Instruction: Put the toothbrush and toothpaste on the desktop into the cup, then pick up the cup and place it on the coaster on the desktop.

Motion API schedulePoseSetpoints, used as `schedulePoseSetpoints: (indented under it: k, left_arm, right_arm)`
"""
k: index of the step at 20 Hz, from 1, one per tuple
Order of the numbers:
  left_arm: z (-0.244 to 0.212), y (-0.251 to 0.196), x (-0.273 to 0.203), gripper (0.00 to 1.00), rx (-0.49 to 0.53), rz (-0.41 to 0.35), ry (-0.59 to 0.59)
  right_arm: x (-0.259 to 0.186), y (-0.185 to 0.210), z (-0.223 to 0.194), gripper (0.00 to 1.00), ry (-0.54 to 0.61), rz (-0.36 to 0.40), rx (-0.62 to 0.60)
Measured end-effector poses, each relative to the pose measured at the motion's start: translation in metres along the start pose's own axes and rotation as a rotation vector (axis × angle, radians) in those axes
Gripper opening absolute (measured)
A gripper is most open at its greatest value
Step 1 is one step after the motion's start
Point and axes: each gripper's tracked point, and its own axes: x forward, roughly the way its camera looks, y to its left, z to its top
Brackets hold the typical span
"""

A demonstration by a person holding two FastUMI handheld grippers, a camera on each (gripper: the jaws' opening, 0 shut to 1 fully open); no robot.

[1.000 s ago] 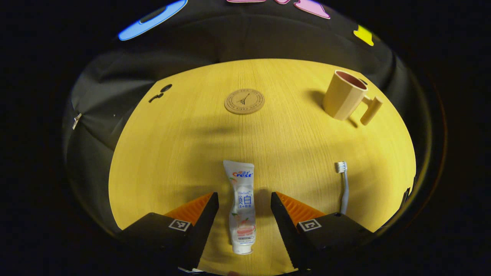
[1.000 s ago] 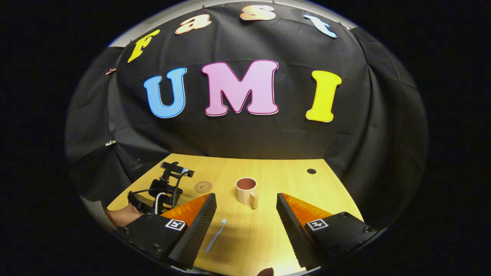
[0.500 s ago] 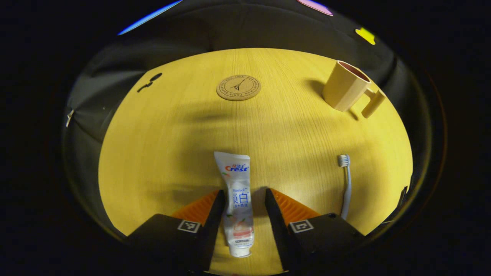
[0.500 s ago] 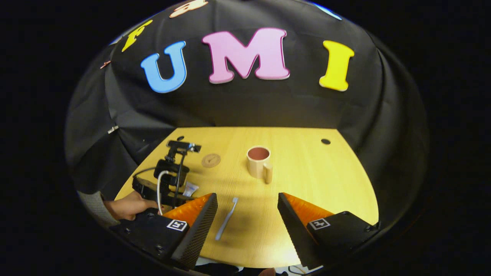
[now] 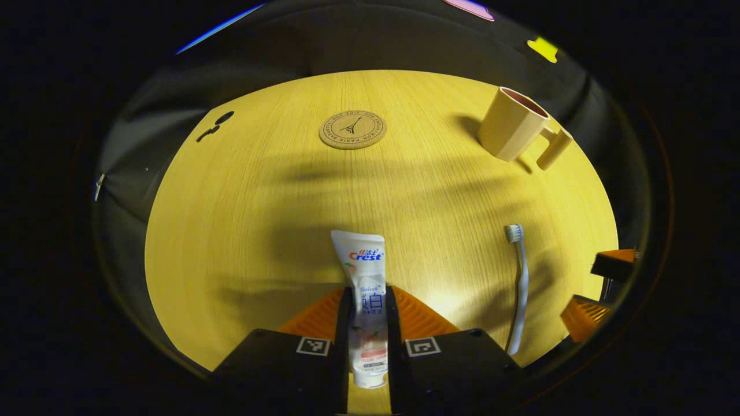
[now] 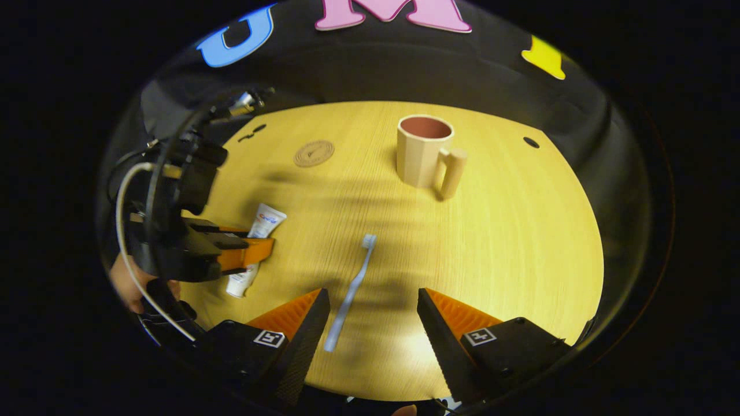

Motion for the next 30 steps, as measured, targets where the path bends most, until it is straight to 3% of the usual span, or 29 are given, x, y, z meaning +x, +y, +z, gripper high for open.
schedulePoseSetpoints:
  k: [4, 8, 9, 10, 15, 16, 19, 20, 23, 24, 27, 30]
  left_arm:
    - [-0.012, 0.002, -0.022, 0.28, -0.064, -0.049, -0.006]
    - [-0.022, 0.01, -0.045, 0.28, -0.09, -0.058, -0.042]
    - [-0.025, 0.011, -0.048, 0.28, -0.099, -0.059, -0.046]
    - [-0.027, 0.011, -0.051, 0.28, -0.11, -0.063, -0.046]
    - [-0.039, 0.016, -0.058, 0.28, -0.132, -0.055, -0.042]
    - [-0.039, 0.017, -0.059, 0.32, -0.135, -0.053, -0.044]
    - [-0.039, 0.017, -0.064, 0.28, -0.143, -0.054, -0.058]
    - [-0.038, 0.016, -0.066, 0.32, -0.144, -0.054, -0.064]
    - [-0.038, 0.014, -0.07, 0.28, -0.15, -0.055, -0.077]
    - [-0.037, 0.013, -0.071, 0.28, -0.153, -0.057, -0.081]
    - [-0.034, 0.009, -0.076, 0.28, -0.173, -0.071, -0.103]
    - [-0.023, -0.002, -0.085, 0.28, -0.209, -0.115, -0.152]
  right_arm:
    - [0.023, 0.002, -0.009, 0.84, 0.061, -0.04, -0.006]
    - [0.042, 0.009, -0.014, 0.82, 0.115, -0.053, -0.002]
    - [0.046, 0.01, -0.017, 0.86, 0.132, -0.057, -0.006]
    - [0.049, 0.012, -0.02, 0.77, 0.15, -0.059, -0.008]
    - [0.06, 0.012, -0.02, 0.66, 0.181, -0.08, 0.016]
    - [0.058, 0.012, -0.019, 0.64, 0.183, -0.08, 0.014]
    - [0.058, 0.01, -0.019, 0.39, 0.2, -0.083, 0.017]
    - [0.058, 0.01, -0.019, 0.32, 0.203, -0.084, 0.02]
    - [0.057, 0.012, -0.021, 0.19, 0.213, -0.071, 0.013]
    - [0.057, 0.011, -0.022, 0.1, 0.213, -0.065, 0.005]
    - [0.052, 0.008, -0.025, 0.1, 0.191, -0.057, 0.009]
    - [0.041, 0.006, -0.009, 0.07, 0.08, -0.015, 0.067]
